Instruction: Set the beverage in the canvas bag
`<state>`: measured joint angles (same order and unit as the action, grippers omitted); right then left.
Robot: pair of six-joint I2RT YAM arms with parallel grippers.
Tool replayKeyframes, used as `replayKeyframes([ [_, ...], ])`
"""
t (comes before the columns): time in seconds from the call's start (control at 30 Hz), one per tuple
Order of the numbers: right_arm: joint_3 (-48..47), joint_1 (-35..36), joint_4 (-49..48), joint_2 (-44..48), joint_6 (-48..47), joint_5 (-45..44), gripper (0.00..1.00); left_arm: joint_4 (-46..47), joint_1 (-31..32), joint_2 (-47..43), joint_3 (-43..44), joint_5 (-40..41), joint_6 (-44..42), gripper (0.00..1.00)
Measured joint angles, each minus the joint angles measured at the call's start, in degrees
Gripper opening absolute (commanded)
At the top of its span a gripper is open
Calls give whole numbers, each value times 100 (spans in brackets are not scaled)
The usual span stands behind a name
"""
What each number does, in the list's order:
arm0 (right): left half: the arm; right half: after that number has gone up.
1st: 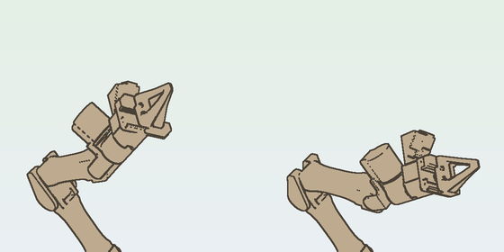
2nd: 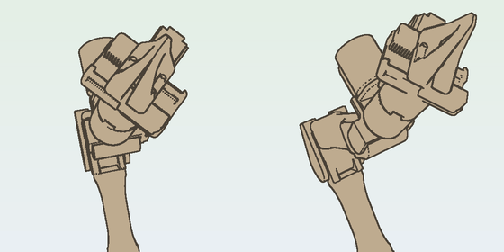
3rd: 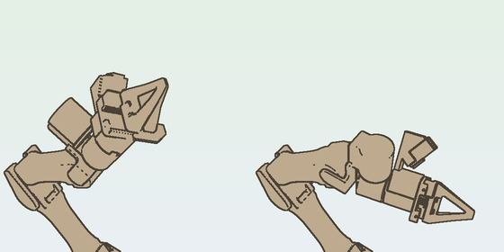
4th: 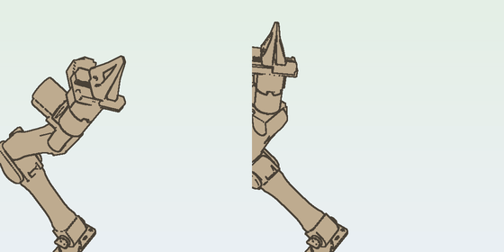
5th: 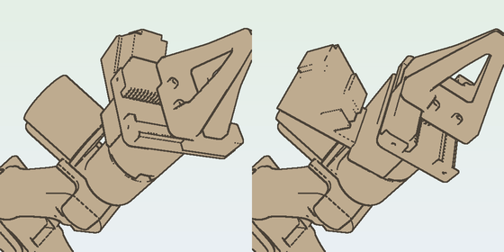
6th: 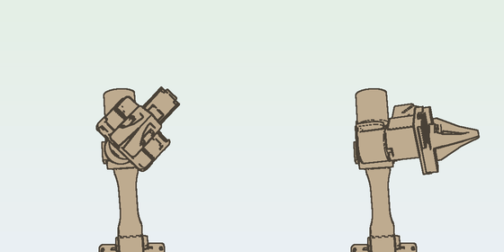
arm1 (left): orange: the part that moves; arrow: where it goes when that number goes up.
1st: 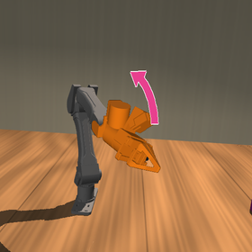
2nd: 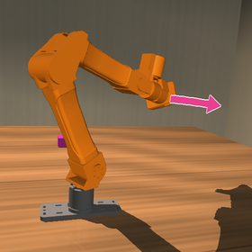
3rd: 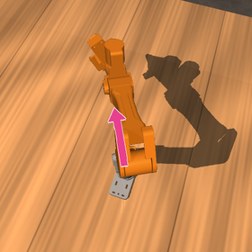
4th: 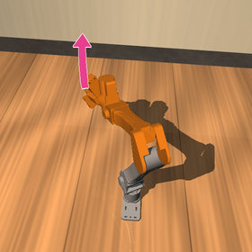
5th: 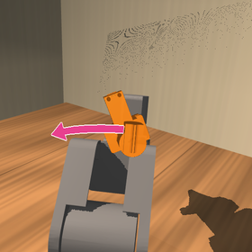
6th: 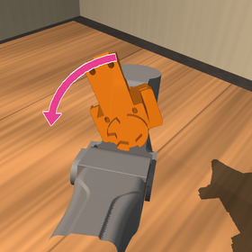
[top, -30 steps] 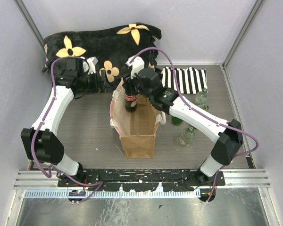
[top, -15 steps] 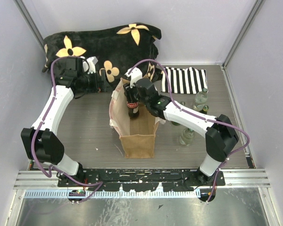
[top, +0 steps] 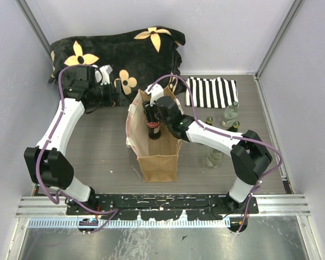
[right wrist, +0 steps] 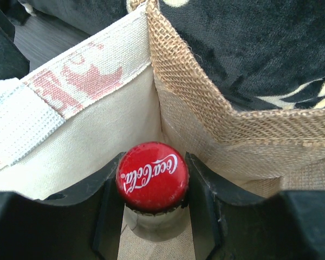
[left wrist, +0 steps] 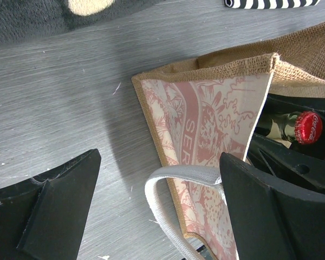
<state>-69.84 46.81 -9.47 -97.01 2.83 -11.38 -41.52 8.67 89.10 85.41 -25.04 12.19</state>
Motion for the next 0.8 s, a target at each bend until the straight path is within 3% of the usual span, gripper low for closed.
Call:
replayKeyframes([
  [0.17,94,0,-205,0,-13,-11,1,0,0,0,0,0,0,98],
  [0.33,144,0,-299,2,-35,-11,42,0,0,0,0,0,0,98],
  [0.43,175,2,-310,31,-48,-9,56,0,0,0,0,-9,0,98],
  [0.63,282,2,-407,289,-61,-127,69,0,0,0,0,-48,2,98],
  [0.8,284,2,-564,496,-76,-229,73,0,0,2,0,-87,2,98],
])
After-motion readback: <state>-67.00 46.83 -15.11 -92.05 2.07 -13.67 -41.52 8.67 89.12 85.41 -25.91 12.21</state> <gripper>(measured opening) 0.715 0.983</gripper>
